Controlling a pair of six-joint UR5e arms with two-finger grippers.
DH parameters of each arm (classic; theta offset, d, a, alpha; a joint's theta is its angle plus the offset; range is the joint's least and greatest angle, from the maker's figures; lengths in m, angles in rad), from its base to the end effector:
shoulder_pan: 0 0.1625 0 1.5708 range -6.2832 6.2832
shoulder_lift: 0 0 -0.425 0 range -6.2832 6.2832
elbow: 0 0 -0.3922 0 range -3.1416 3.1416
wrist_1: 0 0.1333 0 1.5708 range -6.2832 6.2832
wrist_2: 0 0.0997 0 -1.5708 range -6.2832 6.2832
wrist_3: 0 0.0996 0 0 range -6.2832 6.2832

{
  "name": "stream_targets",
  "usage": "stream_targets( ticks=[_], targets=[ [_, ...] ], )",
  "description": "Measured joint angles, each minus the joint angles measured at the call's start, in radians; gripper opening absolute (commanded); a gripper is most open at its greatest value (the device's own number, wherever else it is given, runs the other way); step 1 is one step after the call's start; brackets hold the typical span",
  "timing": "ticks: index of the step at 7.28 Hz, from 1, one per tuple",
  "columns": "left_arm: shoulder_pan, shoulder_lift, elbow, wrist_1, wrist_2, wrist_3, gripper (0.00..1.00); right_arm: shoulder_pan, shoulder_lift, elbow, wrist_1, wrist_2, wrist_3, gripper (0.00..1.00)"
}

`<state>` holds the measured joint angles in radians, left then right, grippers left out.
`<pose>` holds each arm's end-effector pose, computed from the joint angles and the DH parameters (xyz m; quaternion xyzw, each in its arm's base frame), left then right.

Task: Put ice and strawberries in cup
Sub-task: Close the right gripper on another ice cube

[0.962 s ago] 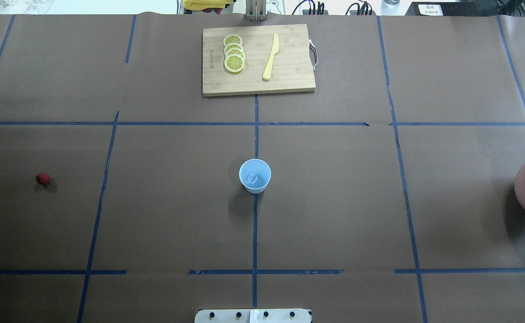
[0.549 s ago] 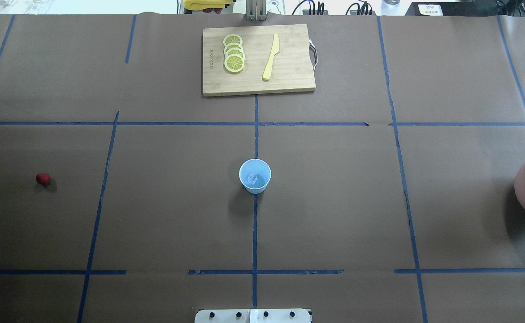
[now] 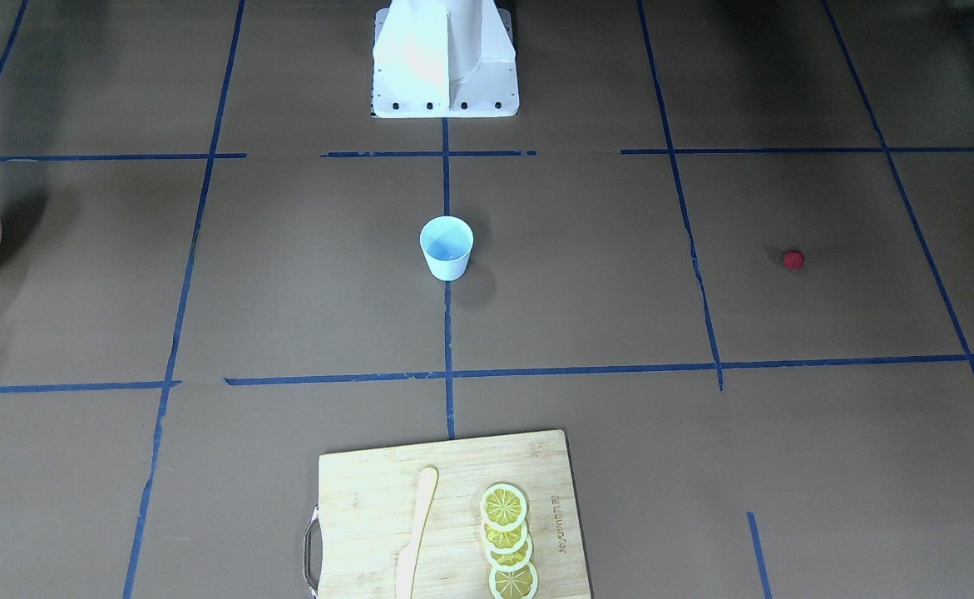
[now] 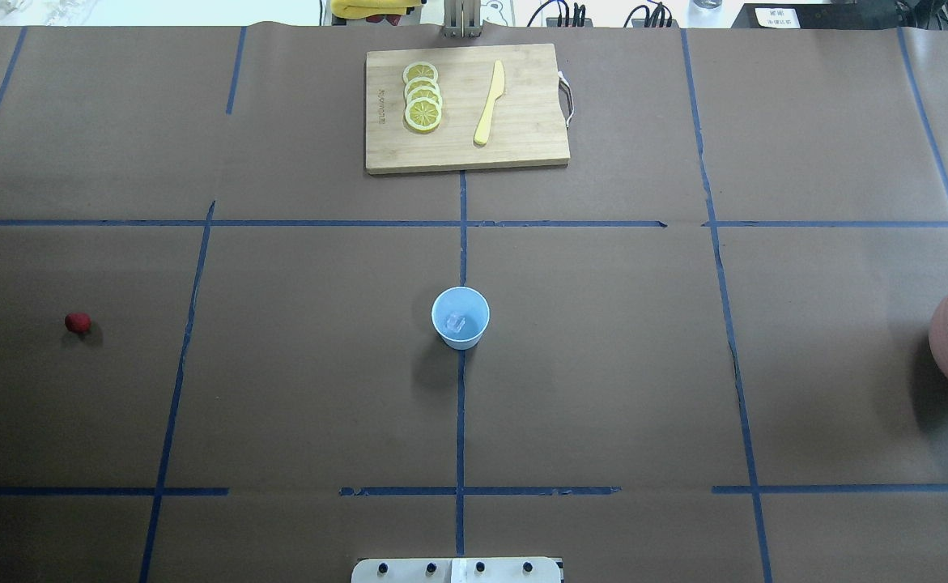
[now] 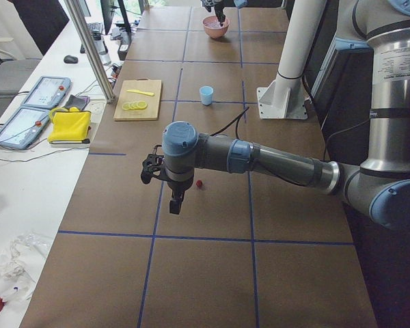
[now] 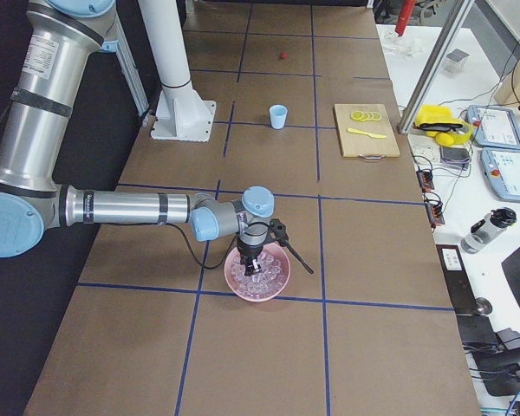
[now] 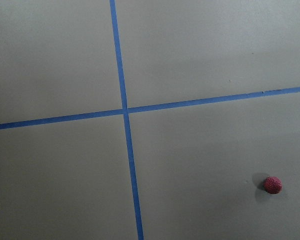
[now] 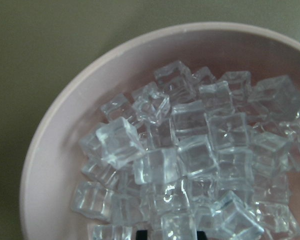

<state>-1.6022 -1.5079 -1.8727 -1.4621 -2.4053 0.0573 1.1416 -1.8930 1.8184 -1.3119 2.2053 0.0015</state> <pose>-0.0740 -0.4598 0.5472 0.0774 0.4014 0.0382 0.9118 -0.0861 -0.3667 0.6554 0.0190 -0.3221 -0.2288 0.9184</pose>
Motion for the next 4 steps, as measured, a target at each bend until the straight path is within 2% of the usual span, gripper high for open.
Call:
stream_targets(
  ticks=[4],
  targets=[
    [-0.001,0.0,-0.003,0.002,0.0,0.0,1.0,0.008,-0.004,0.029,-0.005,0.005,0.0,0.0]
  ],
)
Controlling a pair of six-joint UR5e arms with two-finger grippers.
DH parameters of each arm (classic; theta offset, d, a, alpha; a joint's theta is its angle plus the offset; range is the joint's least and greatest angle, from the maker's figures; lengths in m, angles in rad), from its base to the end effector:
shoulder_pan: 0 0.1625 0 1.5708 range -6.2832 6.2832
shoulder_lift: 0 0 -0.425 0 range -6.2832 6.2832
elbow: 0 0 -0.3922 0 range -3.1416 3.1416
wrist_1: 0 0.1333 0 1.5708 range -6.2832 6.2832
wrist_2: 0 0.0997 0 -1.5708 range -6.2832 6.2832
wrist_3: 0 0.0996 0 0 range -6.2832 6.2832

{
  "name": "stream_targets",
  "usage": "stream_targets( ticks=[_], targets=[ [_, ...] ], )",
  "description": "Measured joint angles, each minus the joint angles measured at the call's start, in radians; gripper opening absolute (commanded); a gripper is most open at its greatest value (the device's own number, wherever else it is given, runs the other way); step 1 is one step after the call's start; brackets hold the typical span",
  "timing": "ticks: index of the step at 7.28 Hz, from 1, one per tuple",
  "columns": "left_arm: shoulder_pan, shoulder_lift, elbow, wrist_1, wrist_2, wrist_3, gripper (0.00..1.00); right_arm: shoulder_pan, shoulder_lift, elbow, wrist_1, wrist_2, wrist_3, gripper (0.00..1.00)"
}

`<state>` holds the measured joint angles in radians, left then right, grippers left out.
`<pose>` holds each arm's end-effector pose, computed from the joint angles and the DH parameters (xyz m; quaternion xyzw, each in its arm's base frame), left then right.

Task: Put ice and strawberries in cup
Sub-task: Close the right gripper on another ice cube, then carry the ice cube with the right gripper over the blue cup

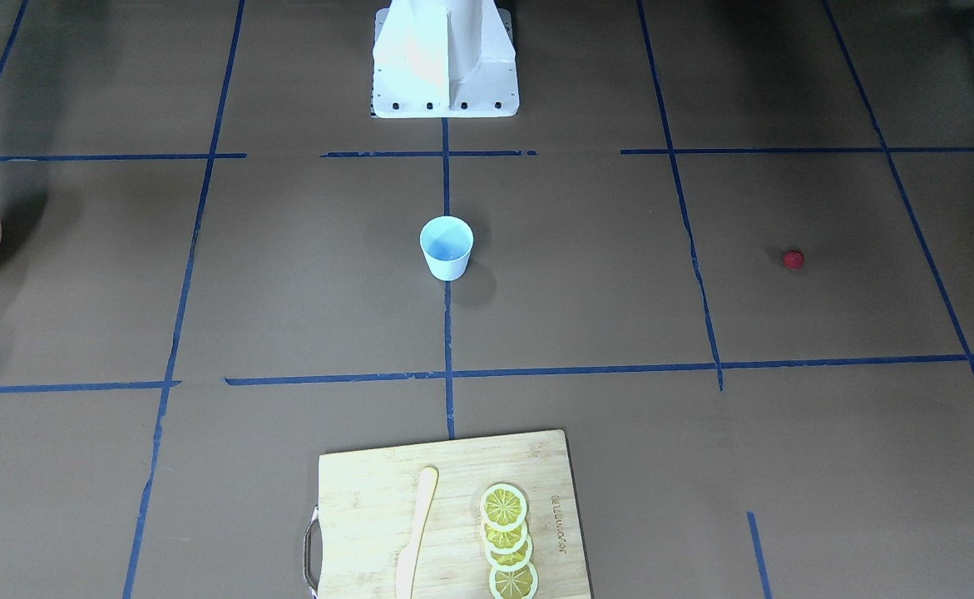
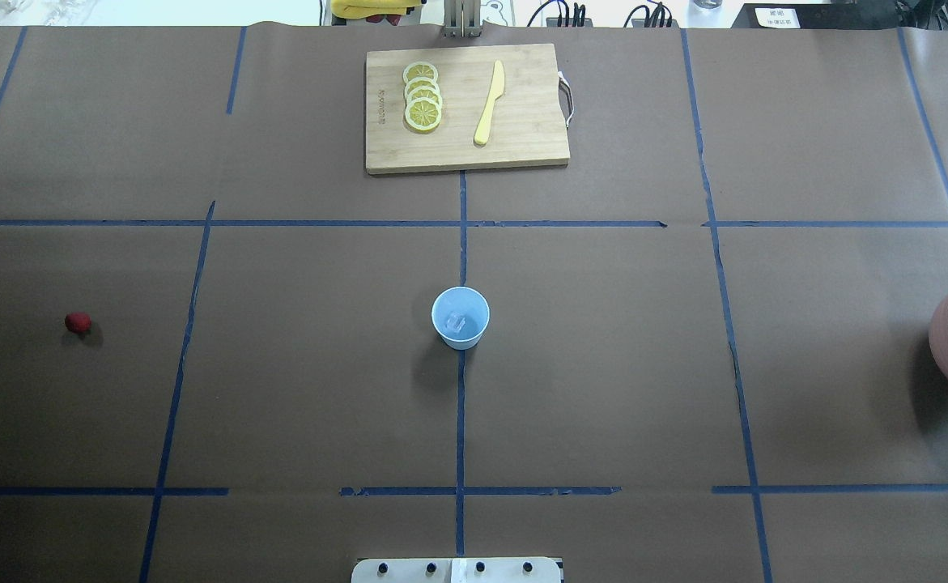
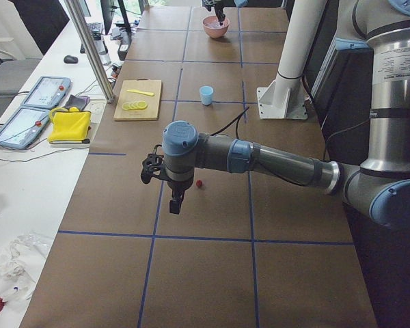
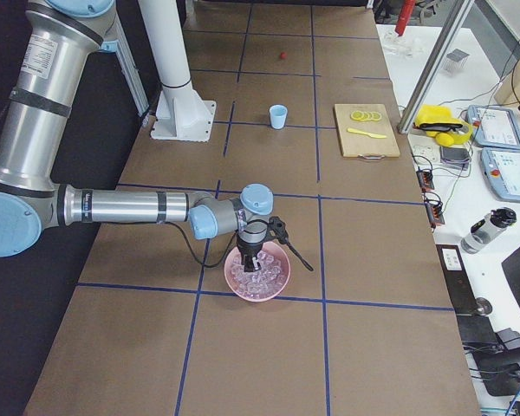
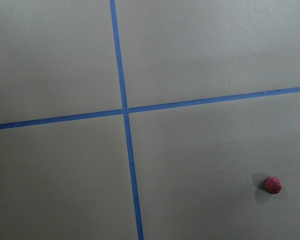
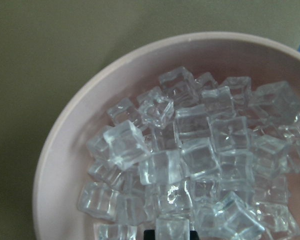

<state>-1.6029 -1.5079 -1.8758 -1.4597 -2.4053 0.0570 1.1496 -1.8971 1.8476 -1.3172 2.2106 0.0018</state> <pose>-0.0743 -0.4595 0.5459 0.0778 0.4013 0.0379 0.9118 -0.0836 -0.3672 0.6425 0.0289 -0.3262 -0.2279 0.9170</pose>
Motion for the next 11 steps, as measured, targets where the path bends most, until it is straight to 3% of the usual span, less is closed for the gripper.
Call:
stream_targets(
  ticks=[1,3,5,8,11],
  targets=[
    [0.0,0.0,-0.005,0.008,0.0,0.001,1.0,0.012,0.001,0.046,-0.037,0.006,0.0,0.0],
    [0.0,0.001,-0.015,0.024,0.0,0.001,1.0,0.038,0.037,0.191,-0.22,0.011,0.006,0.0],
    [0.0,0.002,-0.017,0.028,-0.001,0.001,1.0,0.027,0.192,0.267,-0.373,0.044,0.094,0.0],
    [0.001,0.005,-0.016,0.029,-0.001,0.001,1.0,-0.157,0.556,0.25,-0.496,0.063,0.489,0.0],
    [0.002,0.005,-0.007,0.027,-0.002,0.001,1.0,-0.409,0.897,0.11,-0.53,-0.061,0.907,0.0]
  ],
)
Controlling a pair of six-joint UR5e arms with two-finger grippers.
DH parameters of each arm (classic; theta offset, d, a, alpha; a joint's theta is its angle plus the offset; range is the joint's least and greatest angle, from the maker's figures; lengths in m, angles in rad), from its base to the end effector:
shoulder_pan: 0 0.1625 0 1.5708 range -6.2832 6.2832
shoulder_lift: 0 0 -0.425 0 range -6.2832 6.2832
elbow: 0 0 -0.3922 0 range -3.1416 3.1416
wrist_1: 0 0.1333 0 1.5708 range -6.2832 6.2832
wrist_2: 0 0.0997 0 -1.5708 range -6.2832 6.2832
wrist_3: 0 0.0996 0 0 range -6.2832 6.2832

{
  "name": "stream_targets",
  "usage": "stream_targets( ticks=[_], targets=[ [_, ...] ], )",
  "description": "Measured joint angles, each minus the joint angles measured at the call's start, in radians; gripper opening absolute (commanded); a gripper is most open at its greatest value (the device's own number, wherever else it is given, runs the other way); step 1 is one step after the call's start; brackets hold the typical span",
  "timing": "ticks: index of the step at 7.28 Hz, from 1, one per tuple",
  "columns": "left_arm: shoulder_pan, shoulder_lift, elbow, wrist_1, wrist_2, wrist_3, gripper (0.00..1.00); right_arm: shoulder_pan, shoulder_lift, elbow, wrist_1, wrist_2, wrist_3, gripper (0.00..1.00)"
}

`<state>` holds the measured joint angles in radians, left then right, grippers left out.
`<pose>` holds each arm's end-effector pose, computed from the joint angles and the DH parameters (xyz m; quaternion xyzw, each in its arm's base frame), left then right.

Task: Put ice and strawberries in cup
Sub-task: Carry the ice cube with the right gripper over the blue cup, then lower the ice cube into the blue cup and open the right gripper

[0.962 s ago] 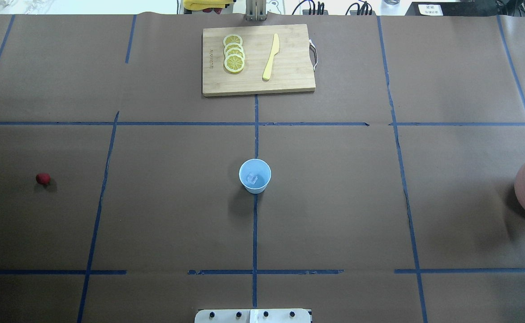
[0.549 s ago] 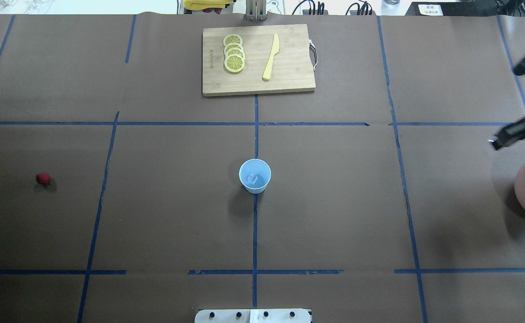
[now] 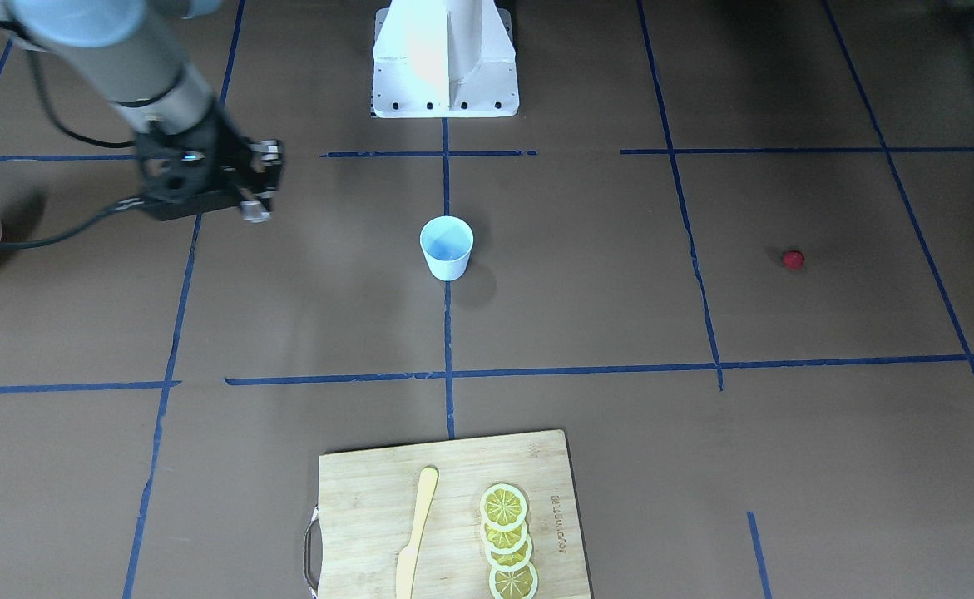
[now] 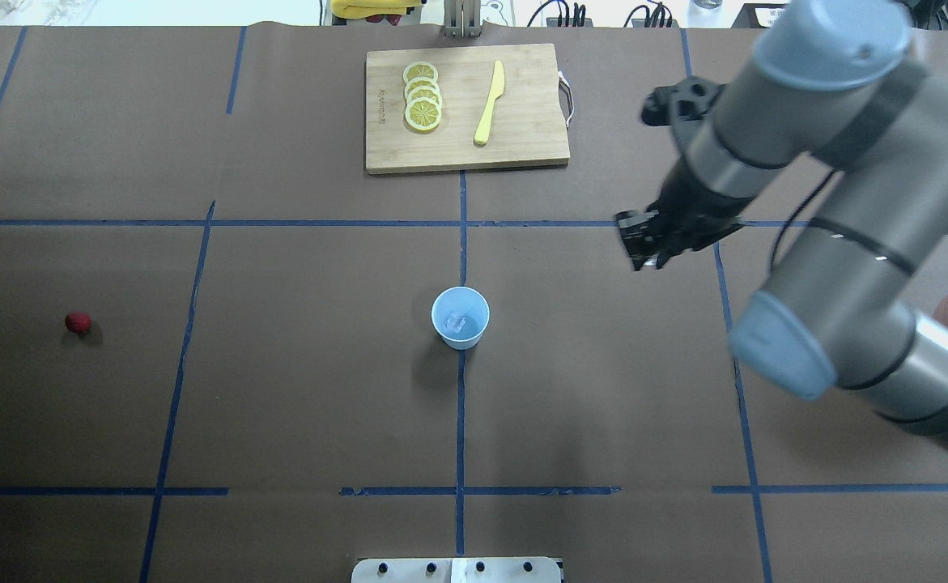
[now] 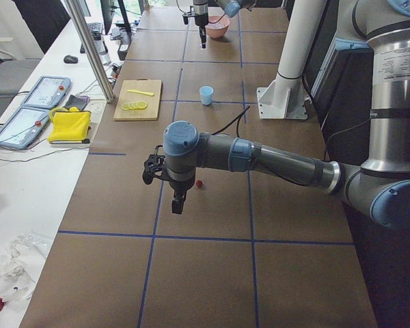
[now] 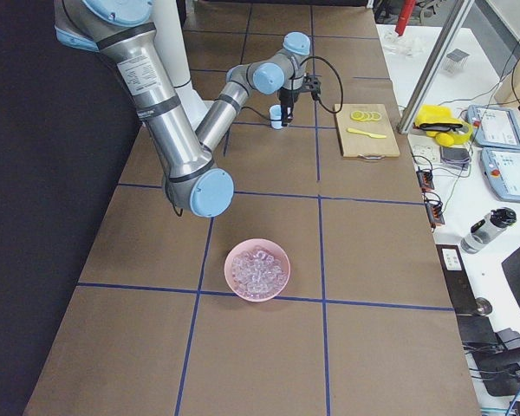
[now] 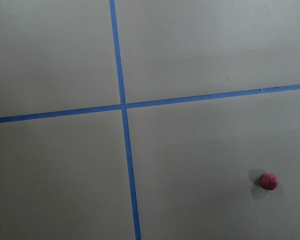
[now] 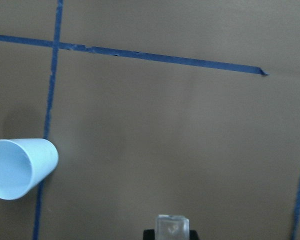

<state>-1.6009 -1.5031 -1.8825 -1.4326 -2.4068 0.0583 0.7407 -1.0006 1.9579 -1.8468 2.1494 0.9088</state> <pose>-0.0732 -0.4560 0.5476 0.0662 0.4028 0.0343 0.9122 -0.3787 -0.4531 0.2016 0.0012 -0.4181 -0.0597 0.9064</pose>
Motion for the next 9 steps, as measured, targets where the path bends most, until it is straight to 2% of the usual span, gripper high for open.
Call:
stream_targets(
  ticks=[2,4,6,8,9],
  targets=[
    [0.0,0.001,0.002,0.0,0.001,0.0,1.0,-0.129,0.212,-0.176,0.004,-0.114,0.184,0.0],
    [-0.001,0.001,0.004,0.0,0.001,0.0,1.0,-0.196,0.341,-0.331,0.022,-0.179,0.254,0.0],
    [-0.001,0.001,0.004,0.0,0.002,0.0,1.0,-0.222,0.364,-0.396,0.047,-0.21,0.264,0.02],
    [0.0,0.001,0.004,0.0,0.002,0.0,1.0,-0.243,0.363,-0.419,0.061,-0.221,0.265,0.04],
    [0.001,0.0,0.004,0.0,0.002,0.0,1.0,-0.251,0.36,-0.421,0.061,-0.223,0.265,0.16]
  ],
)
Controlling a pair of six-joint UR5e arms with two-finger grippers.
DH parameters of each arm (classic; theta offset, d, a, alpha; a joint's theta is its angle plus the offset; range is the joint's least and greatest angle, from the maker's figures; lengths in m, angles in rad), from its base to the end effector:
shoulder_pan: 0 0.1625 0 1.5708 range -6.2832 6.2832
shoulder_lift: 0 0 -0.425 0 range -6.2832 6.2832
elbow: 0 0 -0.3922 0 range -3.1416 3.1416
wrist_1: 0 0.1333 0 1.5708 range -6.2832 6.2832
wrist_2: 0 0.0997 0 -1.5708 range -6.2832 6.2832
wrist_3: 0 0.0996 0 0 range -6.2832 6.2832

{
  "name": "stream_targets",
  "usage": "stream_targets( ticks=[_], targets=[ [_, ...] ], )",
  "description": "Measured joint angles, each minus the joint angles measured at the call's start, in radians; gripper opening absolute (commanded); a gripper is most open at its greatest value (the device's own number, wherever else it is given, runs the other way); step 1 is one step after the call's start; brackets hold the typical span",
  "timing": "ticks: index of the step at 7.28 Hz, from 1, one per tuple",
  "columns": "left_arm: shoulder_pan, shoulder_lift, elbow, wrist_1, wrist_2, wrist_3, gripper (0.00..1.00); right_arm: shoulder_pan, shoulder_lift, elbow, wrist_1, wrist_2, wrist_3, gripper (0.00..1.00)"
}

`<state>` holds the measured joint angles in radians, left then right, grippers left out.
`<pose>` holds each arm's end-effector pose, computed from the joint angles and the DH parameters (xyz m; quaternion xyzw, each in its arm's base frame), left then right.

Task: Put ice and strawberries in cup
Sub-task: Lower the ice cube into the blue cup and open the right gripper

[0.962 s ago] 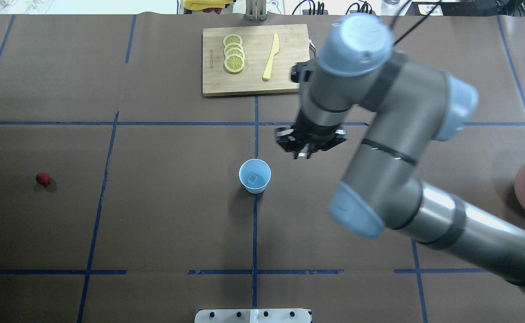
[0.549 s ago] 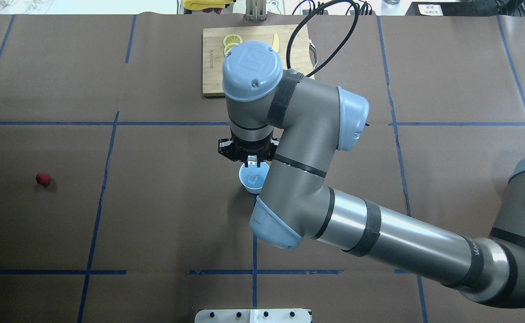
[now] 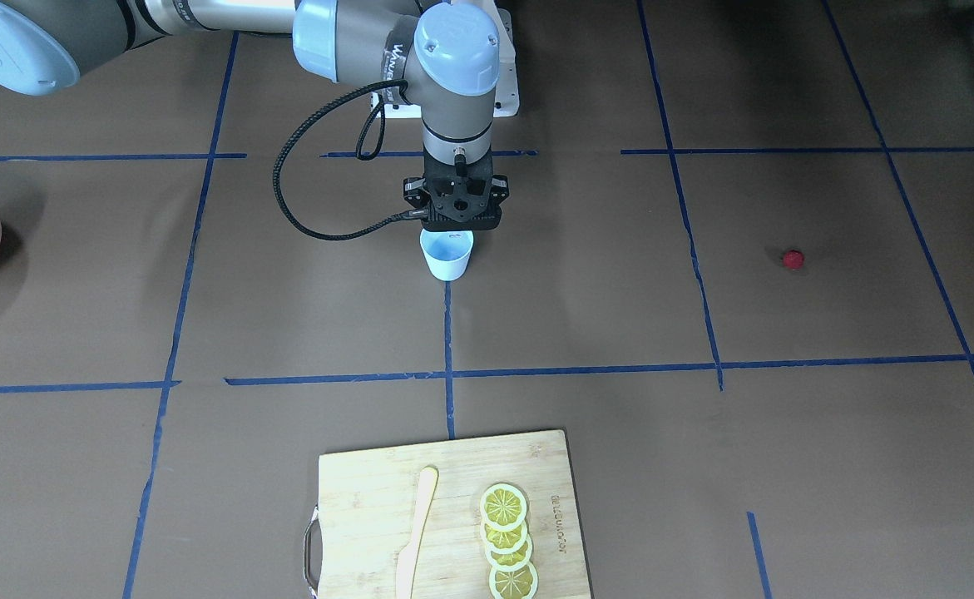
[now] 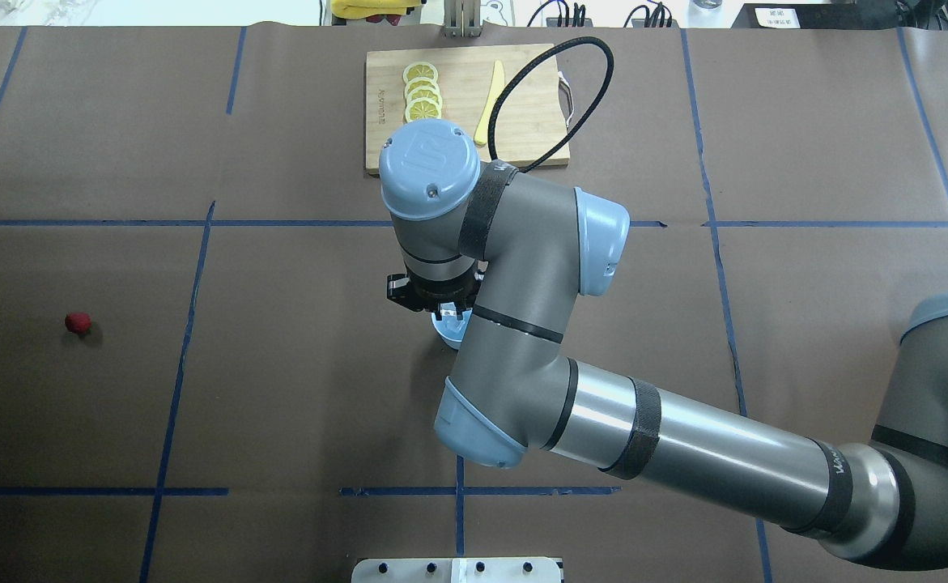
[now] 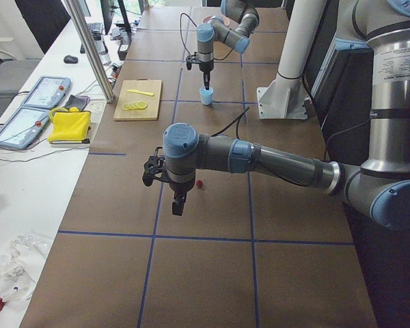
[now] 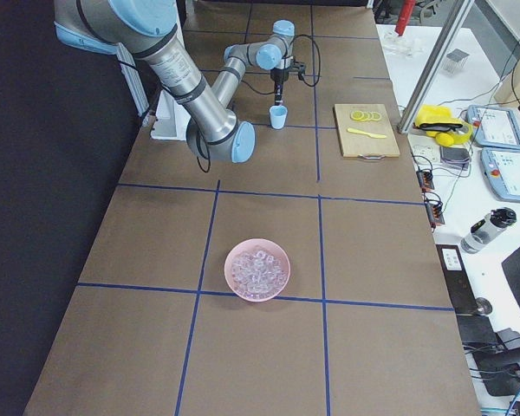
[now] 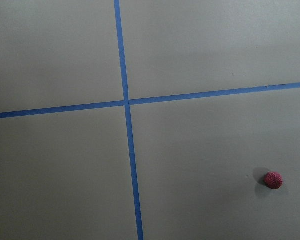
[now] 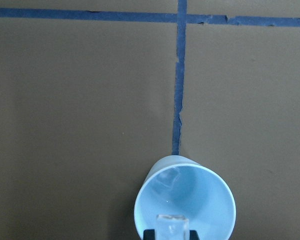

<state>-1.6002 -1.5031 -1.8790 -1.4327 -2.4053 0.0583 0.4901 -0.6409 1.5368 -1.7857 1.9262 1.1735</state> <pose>-0.0729 -0.4562 0.5494 0.0645 0.4023 0.0339 0.9126 -0.5905 -0.4269 0.1202 -0.0094 -0.3684 -0.0159 0.9295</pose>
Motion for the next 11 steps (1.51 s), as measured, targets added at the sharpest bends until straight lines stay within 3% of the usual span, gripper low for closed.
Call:
stream_targets(
  ticks=[3,5,6,7,11],
  targets=[
    [0.0,0.0,0.0,0.0,0.0,0.0,1.0,-0.005,-0.006,-0.001,-0.005,0.0,0.0,0.5],
    [0.0,0.0,0.001,0.0,0.0,0.0,1.0,-0.005,-0.011,-0.001,-0.016,0.001,0.0,0.6],
    [0.0,0.0,0.002,0.0,0.0,0.0,1.0,-0.005,-0.011,0.0,-0.02,0.002,0.0,0.72],
    [0.0,0.0,0.002,0.0,0.0,0.0,1.0,-0.005,-0.011,0.0,-0.022,0.002,0.0,0.99],
    [0.0,-0.002,-0.001,0.0,0.0,0.0,1.0,0.023,-0.008,0.05,-0.03,0.006,0.017,1.0]
  ],
)
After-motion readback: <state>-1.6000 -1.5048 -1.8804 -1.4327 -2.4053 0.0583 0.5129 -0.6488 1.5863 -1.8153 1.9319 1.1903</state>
